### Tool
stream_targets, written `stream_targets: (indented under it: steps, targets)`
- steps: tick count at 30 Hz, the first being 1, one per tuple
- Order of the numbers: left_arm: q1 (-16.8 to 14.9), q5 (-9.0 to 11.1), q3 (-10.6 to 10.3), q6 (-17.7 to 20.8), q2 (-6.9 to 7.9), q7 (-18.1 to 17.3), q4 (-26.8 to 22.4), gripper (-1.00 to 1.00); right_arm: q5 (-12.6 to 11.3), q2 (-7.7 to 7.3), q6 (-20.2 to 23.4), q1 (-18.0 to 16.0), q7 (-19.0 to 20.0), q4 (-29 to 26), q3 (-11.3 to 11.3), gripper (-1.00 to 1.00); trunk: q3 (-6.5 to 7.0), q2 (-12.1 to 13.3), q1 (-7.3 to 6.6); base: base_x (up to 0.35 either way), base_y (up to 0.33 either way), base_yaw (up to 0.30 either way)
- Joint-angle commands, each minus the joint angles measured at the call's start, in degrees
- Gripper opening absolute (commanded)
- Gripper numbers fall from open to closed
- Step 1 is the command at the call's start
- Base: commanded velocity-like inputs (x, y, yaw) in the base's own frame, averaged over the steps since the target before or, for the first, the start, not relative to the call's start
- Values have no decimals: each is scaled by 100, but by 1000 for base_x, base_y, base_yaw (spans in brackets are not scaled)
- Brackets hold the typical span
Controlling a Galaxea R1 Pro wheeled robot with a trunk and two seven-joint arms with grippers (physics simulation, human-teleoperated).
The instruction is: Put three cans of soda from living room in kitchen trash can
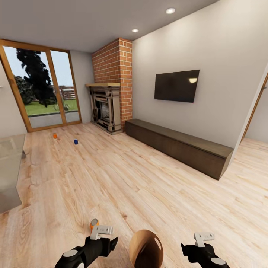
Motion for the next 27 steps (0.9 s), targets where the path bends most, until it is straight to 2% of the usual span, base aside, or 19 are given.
stream_targets:
  steps: [1, 7, 11, 27]
  targets:
    - [0, 2, 1, 4, 12, -3, -5, 100, 0, -4, 1, -2, 3, 0, -17, 100, -28, -42, 23, 0, 0, 0]
    - [0, -44, 1, 34, 66, 10, -4, 100, -13, -115, 10, -4, 16, 0, -65, 100, -192, -282, 154, 0, 0, 0]
    - [1, -80, 3, 45, 154, 5, -7, 100, -25, -155, 12, -6, 18, 0, -72, 100, -301, -443, 242, 0, 0, 0]
    - [0, -90, 3, 3, 213, 10, -13, 100, -22, -160, 13, -5, 19, -3, -73, 100, -738, -1084, 594, 0, 0, 0]
